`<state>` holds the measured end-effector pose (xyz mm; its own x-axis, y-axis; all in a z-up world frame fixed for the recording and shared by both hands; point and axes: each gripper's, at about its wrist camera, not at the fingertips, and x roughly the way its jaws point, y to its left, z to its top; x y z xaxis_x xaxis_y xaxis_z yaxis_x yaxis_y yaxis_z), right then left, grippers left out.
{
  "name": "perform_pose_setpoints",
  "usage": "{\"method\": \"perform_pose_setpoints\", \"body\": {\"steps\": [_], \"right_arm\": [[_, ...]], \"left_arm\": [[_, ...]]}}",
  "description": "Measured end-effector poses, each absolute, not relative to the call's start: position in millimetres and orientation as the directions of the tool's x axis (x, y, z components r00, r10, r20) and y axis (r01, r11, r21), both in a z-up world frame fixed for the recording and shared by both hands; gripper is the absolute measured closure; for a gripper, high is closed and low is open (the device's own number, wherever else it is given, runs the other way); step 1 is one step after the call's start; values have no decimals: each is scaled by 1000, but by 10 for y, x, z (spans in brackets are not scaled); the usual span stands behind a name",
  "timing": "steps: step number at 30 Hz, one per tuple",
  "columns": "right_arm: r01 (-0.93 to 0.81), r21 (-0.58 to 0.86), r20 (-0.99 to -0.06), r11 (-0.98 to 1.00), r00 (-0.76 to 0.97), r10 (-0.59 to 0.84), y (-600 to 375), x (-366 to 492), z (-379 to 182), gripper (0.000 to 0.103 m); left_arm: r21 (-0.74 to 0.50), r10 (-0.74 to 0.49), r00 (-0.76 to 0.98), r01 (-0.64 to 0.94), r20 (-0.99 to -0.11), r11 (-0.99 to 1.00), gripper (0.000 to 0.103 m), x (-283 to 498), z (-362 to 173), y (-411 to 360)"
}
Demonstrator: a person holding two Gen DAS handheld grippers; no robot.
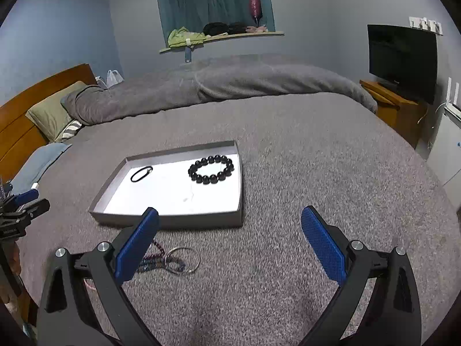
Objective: Organize jewelry
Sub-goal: 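Move both open grippers back over the remaining jewelry pile, then close the right gripper on the silver bangle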
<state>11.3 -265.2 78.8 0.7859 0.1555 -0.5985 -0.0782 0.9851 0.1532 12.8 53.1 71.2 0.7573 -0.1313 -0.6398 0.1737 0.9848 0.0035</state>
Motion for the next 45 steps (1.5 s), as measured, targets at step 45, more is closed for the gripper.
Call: {"method": "perform_pose_setpoints", "body": {"steps": [45], "right_arm": [[-225, 120, -748, 967, 619, 238, -1921, 459, -252, 38]], "left_arm": [[59, -105, 653, 224, -750, 973, 7, -188, -116, 331]]}}
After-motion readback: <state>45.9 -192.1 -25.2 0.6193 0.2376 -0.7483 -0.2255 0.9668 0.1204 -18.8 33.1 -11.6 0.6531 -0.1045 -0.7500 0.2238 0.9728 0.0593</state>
